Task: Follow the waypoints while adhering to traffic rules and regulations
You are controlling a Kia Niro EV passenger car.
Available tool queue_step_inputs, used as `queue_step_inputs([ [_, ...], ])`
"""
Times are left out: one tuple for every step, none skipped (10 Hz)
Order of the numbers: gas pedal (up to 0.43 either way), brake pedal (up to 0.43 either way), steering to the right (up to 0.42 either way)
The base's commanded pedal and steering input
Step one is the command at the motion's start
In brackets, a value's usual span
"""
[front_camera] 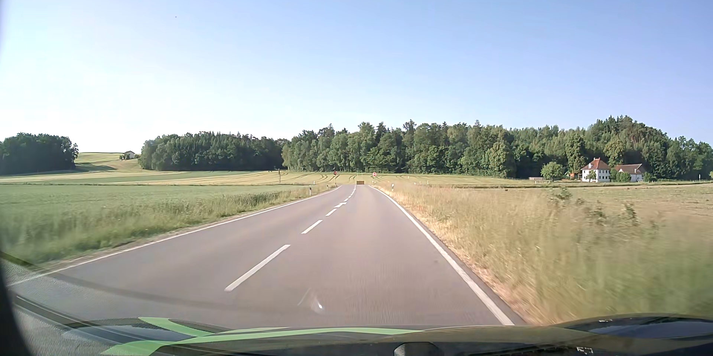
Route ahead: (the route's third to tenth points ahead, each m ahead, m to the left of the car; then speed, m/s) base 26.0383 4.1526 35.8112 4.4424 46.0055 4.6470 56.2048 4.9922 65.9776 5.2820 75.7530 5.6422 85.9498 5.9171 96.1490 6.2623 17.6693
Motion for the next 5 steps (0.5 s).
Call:
queue_step_inputs([
  [0.0,0.0,-0.009],
  [0.0,0.0,-0.009],
  [0.0,0.0,-0.008],
  [0.0,0.0,-0.009],
  [0.0,0.0,-0.008],
])
